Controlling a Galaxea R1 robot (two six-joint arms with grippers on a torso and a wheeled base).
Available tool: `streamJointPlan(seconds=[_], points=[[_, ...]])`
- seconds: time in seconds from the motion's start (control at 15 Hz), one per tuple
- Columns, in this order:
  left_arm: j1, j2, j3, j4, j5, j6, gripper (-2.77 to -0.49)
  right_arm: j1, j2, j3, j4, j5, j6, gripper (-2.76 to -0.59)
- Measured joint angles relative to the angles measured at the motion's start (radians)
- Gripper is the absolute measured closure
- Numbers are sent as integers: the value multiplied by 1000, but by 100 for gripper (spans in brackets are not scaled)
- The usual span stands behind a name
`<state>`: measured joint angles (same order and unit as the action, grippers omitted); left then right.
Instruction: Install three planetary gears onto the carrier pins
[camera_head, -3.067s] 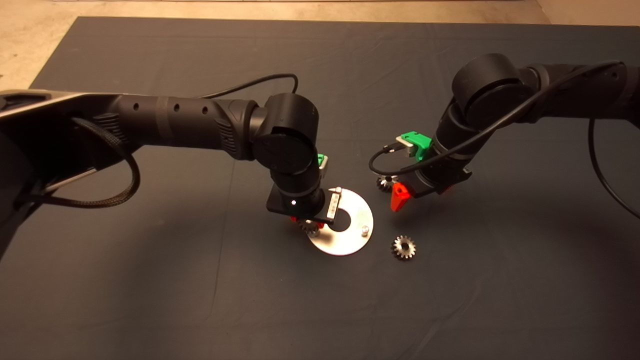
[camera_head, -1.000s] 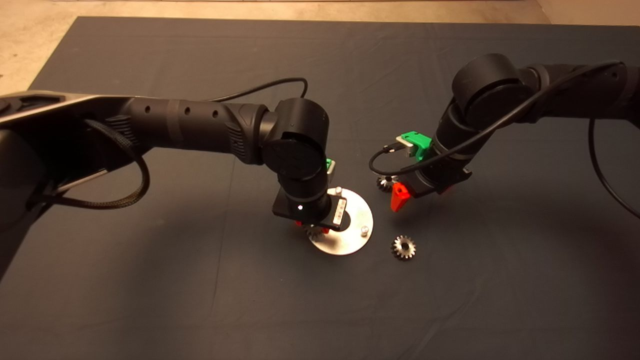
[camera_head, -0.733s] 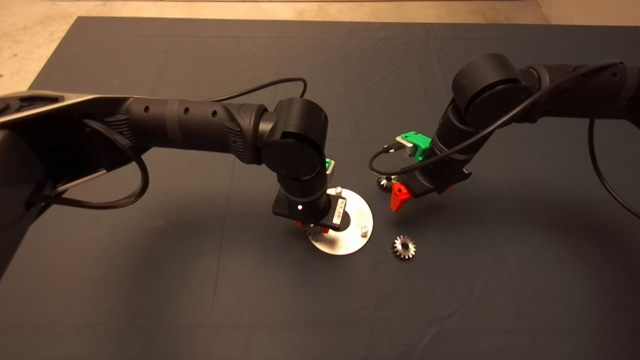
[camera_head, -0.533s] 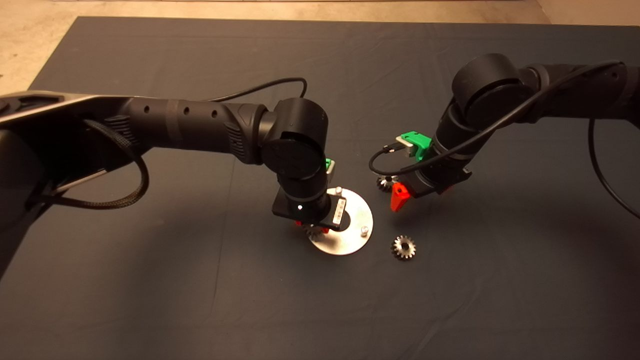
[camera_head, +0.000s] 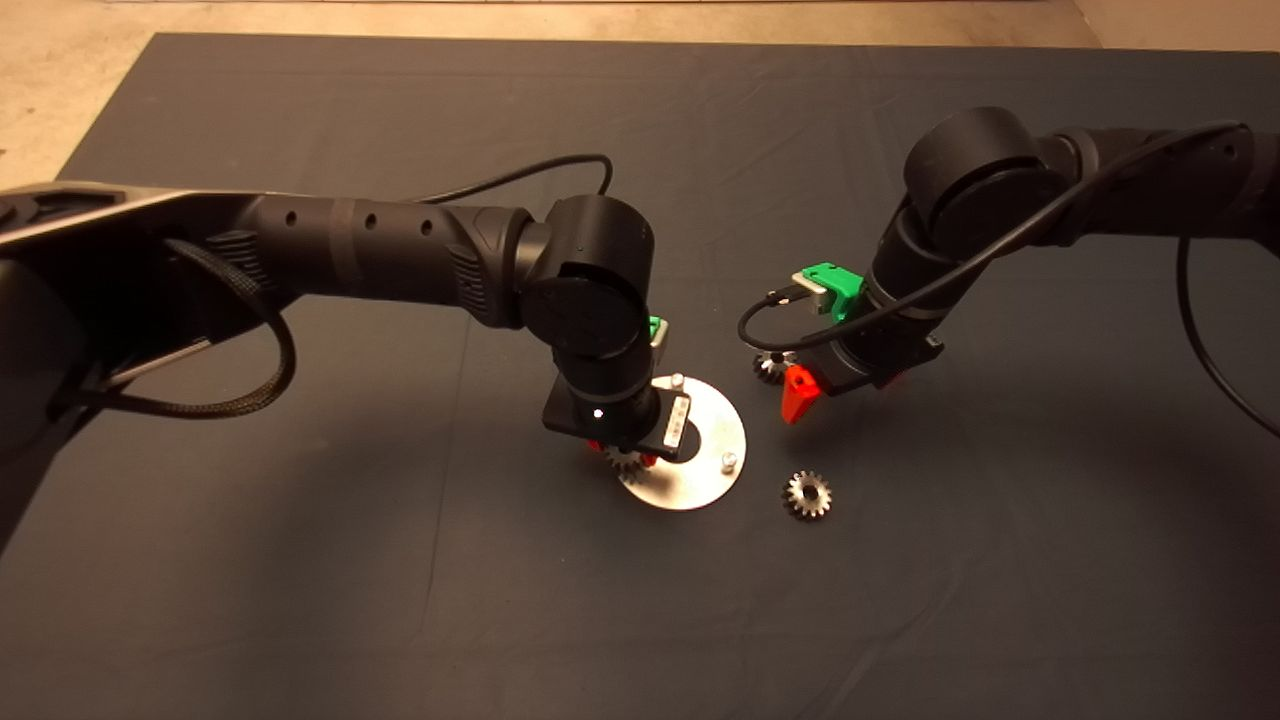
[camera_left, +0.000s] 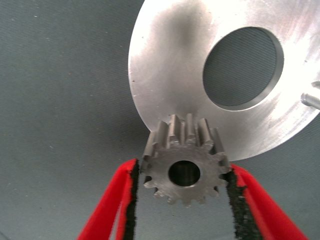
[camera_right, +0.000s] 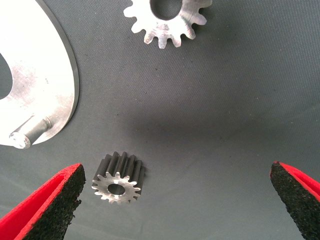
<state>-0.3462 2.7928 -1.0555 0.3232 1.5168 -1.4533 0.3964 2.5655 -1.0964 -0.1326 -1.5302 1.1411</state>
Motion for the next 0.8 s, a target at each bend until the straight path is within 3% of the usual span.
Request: streamJointPlan(seconds=[0.47,0.8], points=[[0,-7,2,0,2,0,-134,0,0,0,0,0,0,-276],[0,-22,4,0,0,0,-162,0,0,0,0,0,0,-276]])
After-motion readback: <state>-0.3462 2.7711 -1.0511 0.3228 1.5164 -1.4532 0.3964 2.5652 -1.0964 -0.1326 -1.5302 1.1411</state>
